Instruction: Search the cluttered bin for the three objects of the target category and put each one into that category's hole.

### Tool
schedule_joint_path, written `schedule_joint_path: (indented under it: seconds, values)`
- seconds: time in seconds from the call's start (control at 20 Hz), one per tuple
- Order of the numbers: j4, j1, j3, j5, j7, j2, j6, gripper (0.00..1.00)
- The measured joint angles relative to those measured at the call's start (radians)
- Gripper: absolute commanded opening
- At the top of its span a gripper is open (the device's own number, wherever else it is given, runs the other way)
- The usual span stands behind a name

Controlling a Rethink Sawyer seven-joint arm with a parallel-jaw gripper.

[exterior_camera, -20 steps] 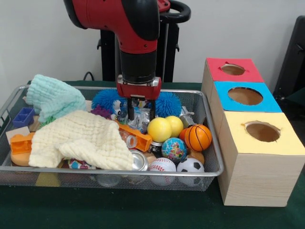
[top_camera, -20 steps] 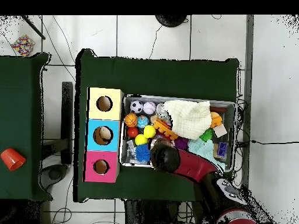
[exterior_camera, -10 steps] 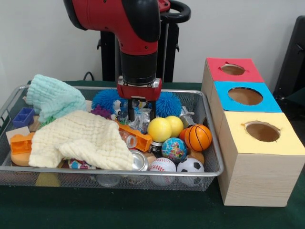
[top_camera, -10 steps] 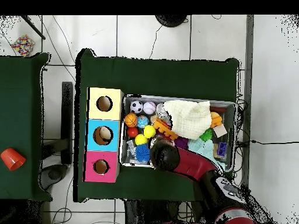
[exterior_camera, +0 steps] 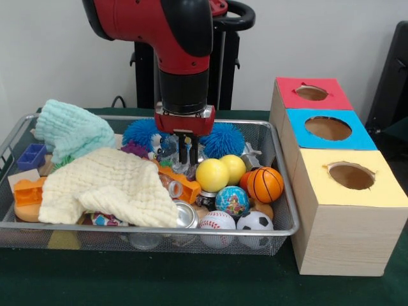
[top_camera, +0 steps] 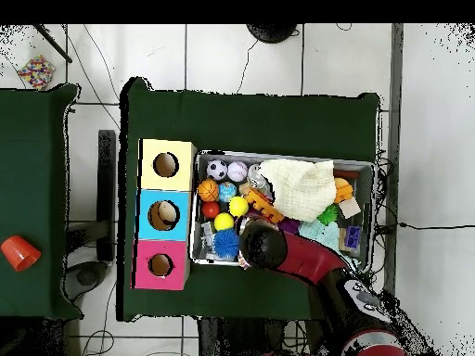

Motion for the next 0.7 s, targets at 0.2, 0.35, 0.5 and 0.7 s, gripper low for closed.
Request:
schedule_joint_path:
  seconds: [0.2, 0.35, 0.5, 0.7]
  values:
    - [-0.002, 0.0, 0.0, 0.0, 0.0, 0.0, 0.007, 0.0]
    - [-0.002, 0.0, 0.0, 0.0, 0.0, 0.0, 0.008, 0.0]
    - [-0.002, 0.0, 0.0, 0.0, 0.0, 0.0, 0.008, 0.0]
    - [-0.002, 0.0, 0.0, 0.0, 0.0, -0.001, 0.008, 0.0]
